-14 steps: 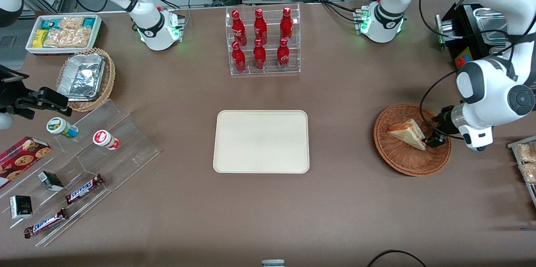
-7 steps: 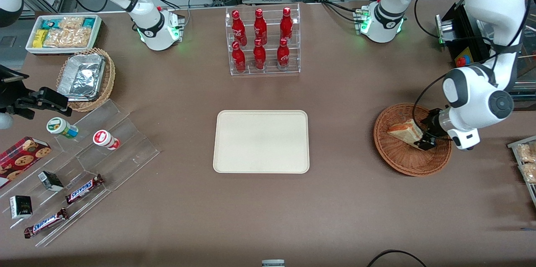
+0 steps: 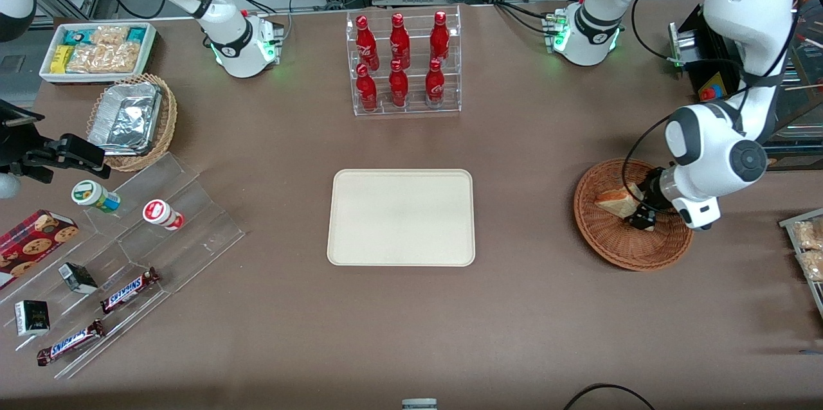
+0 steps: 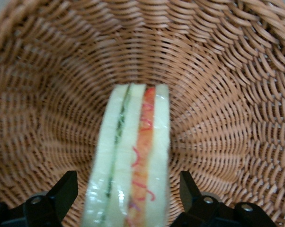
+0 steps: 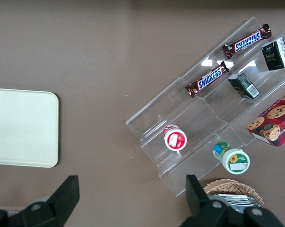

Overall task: Place sandwich from basket to tray
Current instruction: 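Close the left gripper on the sandwich and lift it from the basket, then carry the held sandwich with the left gripper over the cream tray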

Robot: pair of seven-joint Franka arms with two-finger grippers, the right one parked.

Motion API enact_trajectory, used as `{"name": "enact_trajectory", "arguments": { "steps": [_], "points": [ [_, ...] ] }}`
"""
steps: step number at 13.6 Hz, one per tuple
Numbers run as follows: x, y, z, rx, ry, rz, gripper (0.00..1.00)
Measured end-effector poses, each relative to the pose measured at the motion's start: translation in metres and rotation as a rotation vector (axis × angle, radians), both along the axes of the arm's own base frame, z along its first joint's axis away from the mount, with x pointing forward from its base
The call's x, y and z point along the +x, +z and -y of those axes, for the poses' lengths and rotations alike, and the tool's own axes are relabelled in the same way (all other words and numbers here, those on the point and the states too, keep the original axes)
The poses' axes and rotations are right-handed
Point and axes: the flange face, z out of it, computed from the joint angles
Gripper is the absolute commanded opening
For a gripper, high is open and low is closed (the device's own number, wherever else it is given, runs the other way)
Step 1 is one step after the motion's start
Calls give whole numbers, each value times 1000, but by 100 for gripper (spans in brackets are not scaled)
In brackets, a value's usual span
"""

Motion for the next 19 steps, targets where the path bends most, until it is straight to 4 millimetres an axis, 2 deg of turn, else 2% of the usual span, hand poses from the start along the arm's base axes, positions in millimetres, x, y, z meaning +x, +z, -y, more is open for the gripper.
{"name": "enact_trajectory", "arguments": {
  "steps": [1, 3, 6, 8, 10, 13, 14, 16, 19],
  "points": [
    [0, -5, 6, 1, -1, 0, 67],
    [0, -9, 12, 1, -7, -4, 54],
    [-1, -7, 9, 0, -33, -14, 42],
    [-1, 4, 10, -12, -95, -40, 38],
    [4, 37, 12, -30, -152, -79, 36],
    [30, 107, 25, -52, -257, -86, 36],
    [39, 126, 37, -55, -300, -72, 36],
    [52, 144, 77, -54, -382, -40, 36],
    [61, 137, 154, -57, -504, -32, 36]
  ]
}}
